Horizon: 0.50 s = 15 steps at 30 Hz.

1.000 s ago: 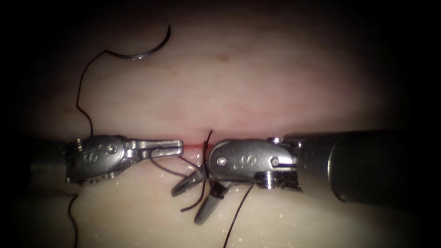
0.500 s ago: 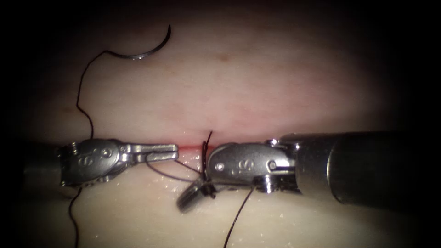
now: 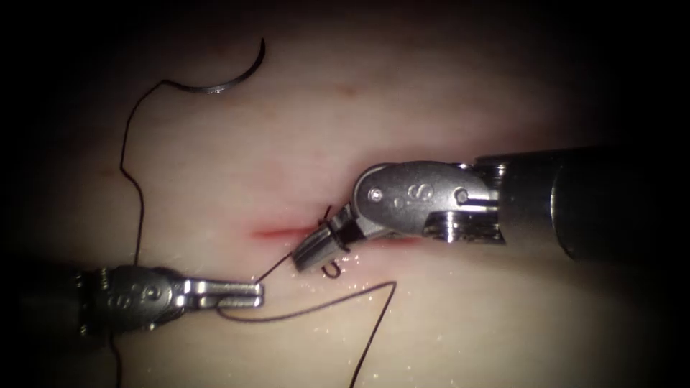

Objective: Wound Closure
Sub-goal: Pick up suture tail with right hand and pull upward while pulling downward with left holder

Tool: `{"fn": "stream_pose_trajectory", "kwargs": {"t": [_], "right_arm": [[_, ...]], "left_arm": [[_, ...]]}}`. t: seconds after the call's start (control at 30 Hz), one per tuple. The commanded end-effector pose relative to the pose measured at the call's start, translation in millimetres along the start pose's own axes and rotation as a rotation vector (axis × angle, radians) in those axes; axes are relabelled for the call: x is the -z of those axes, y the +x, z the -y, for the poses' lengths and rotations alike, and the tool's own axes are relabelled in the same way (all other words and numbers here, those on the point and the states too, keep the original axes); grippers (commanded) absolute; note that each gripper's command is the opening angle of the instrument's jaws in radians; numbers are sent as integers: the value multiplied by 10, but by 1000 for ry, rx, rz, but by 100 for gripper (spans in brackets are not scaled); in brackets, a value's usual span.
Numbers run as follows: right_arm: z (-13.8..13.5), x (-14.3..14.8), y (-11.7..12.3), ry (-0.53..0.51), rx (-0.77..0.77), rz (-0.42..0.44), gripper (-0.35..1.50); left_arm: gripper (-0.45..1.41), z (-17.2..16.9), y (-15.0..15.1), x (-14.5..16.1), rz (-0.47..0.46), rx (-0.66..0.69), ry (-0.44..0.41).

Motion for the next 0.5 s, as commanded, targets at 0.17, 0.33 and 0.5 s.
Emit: {"fn": "stream_pose_trajectory", "kwargs": {"t": [0.17,0.33,0.5], "right_arm": [[-16,14,-17,-27,-10,-37,-35],[-24,23,-27,-51,-13,-36,-35],[-32,26,-31,-61,-16,-36,-35]], "left_arm": [[-45,-35,-7,-1,15,17,-6],[-45,-76,16,5,17,22,-13],[-45,-101,41,7,28,35,-34]]}}
